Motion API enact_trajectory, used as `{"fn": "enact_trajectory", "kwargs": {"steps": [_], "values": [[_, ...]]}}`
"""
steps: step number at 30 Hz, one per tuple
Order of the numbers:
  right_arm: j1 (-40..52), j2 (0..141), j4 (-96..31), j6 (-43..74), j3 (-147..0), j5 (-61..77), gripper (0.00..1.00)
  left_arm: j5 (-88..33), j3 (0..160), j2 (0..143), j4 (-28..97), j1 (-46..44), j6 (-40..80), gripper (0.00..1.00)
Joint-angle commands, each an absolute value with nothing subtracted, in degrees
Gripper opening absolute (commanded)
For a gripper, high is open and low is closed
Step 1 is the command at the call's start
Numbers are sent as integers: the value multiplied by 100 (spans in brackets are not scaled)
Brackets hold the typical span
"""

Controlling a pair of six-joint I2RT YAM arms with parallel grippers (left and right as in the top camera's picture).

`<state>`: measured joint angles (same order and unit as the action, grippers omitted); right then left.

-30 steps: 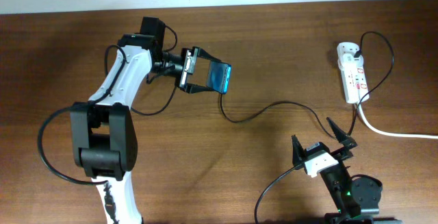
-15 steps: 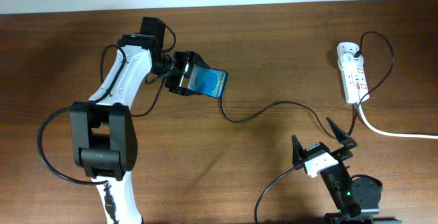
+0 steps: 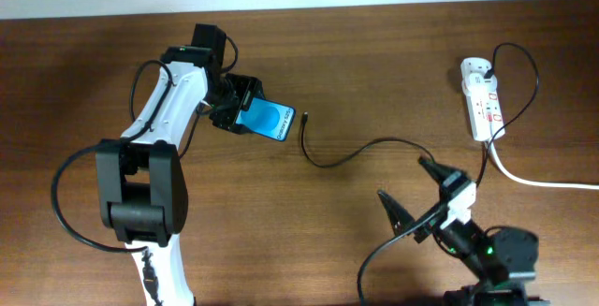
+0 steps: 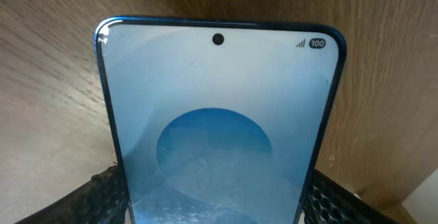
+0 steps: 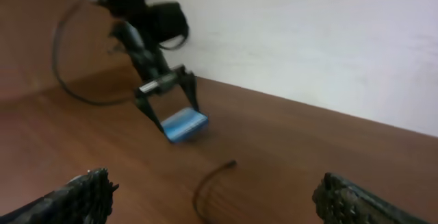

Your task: Plug charger to phone and switch on socket

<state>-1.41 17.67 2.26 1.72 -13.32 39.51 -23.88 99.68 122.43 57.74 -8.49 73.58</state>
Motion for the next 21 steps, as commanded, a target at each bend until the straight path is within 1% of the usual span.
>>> {"fn": "enact_trajectory", "kwargs": {"steps": [1, 3, 7, 8, 9, 11, 12, 13, 15, 16, 17, 18, 20, 21], "values": [[-158, 3107, 239, 738, -2539, 4882, 98, -2687, 10106, 12267, 5769, -819, 7413, 0], [-158, 4359, 237, 1022, -3544, 5889, 99, -2853, 10106, 12267, 5774, -819, 7413, 0], [-158, 6388, 244, 1704, -4858, 7542, 98, -3157, 10106, 12267, 5771, -819, 7415, 0], [-158, 6635, 261, 1702, -4928, 7684, 98, -3197, 10106, 12267, 5771, -819, 7415, 0], [-158, 6997, 534, 1704, -4952, 7675, 98, -3199, 10106, 12267, 5771, -819, 7415, 0], [-43, 7660, 753, 2821, -4952, 7690, 98, -3197, 10106, 12267, 5776, -819, 7413, 0], [54, 7948, 1050, 3074, -4952, 7697, 98, -3197, 10106, 12267, 5776, -821, 7413, 0], [161, 8230, 1269, 3140, -4954, 7465, 99, -3197, 10106, 12267, 5776, -821, 7415, 0], [222, 8527, 1227, 4047, -4952, 6523, 99, -3194, 10106, 12267, 5776, -821, 7415, 0], [252, 8626, 1166, 4423, -4952, 6025, 92, -3194, 10106, 12267, 5776, -821, 7415, 0], [314, 8656, 1002, 4602, -4954, 5520, 89, -3194, 10106, 12267, 5776, -825, 7415, 0], [462, 8659, 679, 4615, -4980, 4862, 89, -3190, 10106, 12267, 5776, -849, 7415, 0], [801, 8663, 27, 4519, -5159, 3972, 88, -3168, 10106, 12267, 5771, -923, 7415, 0], [1118, 8663, -545, 4283, -5393, 3275, 88, -3170, 10106, 12267, 5756, -985, 7419, 0]]}}
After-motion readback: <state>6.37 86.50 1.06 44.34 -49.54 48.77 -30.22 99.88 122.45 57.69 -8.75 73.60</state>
